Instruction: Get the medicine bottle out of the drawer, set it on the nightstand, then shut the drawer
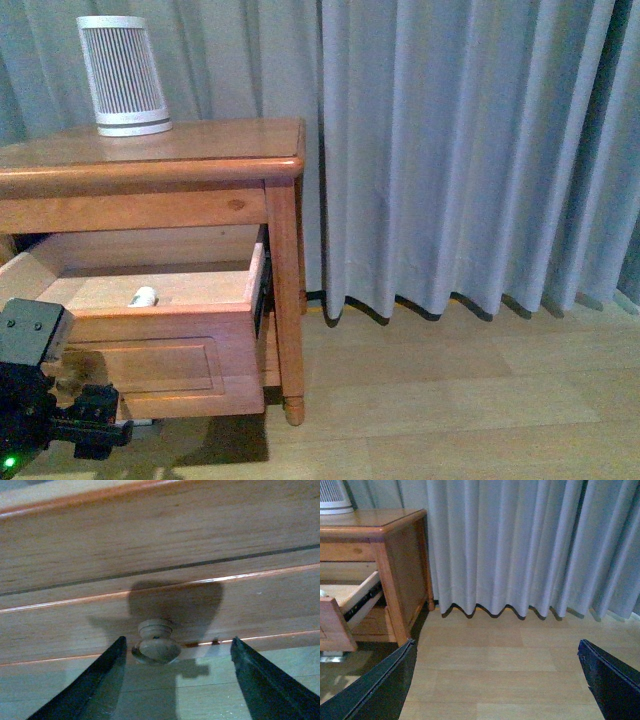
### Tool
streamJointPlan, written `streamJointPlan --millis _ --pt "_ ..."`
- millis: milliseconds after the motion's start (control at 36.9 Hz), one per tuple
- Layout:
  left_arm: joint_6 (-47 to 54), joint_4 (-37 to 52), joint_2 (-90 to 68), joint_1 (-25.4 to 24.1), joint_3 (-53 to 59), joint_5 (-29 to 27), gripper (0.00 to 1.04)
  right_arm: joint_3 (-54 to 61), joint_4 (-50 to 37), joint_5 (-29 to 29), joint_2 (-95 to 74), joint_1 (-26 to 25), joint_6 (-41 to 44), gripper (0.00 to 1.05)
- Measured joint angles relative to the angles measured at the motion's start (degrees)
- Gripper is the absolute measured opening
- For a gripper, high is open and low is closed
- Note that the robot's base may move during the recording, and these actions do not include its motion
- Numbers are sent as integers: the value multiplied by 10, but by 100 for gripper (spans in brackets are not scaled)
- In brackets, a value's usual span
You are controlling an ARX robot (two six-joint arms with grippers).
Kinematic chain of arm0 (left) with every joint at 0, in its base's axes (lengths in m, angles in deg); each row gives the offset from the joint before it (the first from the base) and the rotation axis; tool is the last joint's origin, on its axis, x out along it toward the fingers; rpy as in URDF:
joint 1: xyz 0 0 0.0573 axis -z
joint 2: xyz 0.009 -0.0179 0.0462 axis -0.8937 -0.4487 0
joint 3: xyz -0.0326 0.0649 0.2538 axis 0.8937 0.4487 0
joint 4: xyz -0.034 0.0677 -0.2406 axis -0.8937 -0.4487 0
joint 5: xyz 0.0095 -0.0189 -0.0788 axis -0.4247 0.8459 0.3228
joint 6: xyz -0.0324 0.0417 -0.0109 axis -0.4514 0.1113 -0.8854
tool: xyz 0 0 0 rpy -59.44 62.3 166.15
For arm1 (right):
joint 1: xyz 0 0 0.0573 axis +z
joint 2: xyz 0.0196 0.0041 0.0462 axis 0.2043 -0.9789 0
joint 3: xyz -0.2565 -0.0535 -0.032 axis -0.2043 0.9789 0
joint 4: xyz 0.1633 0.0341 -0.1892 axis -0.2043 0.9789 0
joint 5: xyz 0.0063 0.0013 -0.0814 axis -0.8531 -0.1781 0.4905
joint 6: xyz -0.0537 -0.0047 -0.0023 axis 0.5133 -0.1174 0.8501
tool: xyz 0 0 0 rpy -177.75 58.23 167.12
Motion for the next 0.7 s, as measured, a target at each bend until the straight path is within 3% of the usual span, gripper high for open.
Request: streamJointPlan --millis 217,461,623,705 --pt "-7 -26 78 -19 37 7 99 0 0 0 0 0 0 98" --pt "-45 -143 374 -54 106 58 98 0 0 0 0 0 0 98" --pt "-60 -279 633 -43 194 72 98 0 0 0 0 0 0 98" --pt "-61 -375 784 -31 226 53 98 0 0 0 0 0 0 98"
